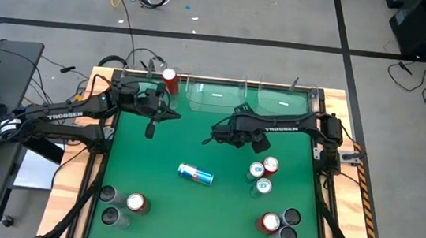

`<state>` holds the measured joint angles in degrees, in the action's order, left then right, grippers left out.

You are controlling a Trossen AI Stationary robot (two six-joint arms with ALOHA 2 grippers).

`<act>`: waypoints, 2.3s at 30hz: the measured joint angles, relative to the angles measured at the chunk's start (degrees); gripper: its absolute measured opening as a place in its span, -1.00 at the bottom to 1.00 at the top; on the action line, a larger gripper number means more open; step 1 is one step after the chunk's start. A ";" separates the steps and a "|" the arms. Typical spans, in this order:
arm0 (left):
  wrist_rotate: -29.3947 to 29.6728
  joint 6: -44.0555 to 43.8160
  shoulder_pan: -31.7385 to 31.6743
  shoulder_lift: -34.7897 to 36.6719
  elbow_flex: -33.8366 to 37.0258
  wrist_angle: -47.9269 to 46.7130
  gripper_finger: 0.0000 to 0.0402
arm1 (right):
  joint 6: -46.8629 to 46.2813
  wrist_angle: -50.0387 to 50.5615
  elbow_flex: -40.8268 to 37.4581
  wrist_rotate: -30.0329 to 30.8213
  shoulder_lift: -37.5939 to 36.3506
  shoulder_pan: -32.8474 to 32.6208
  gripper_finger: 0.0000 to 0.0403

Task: Sort soda cans
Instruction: Put the blue soda can into the transparent middle bin

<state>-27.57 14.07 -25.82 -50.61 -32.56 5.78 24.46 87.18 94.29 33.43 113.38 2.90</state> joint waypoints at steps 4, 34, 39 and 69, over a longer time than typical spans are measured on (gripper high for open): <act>0.01 -2.57 0.00 0.00 0.00 0.16 -0.96 | -1.82 1.65 3.38 -0.47 0.00 0.02 0.51; 0.22 -2.91 0.00 0.00 0.00 -0.04 -0.96 | -13.13 -4.06 5.27 -26.80 -3.65 11.77 0.51; 0.22 -2.91 0.00 0.00 0.00 -0.46 -0.96 | -12.89 -4.97 3.16 -28.61 -3.65 12.34 0.51; 4.93 -5.34 0.00 0.00 0.00 0.25 -0.96 | 0.54 -10.31 29.62 -18.87 -3.03 18.44 0.11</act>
<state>-22.64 8.73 -25.82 -50.61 -32.56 6.02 25.00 76.87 123.90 14.56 110.35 21.34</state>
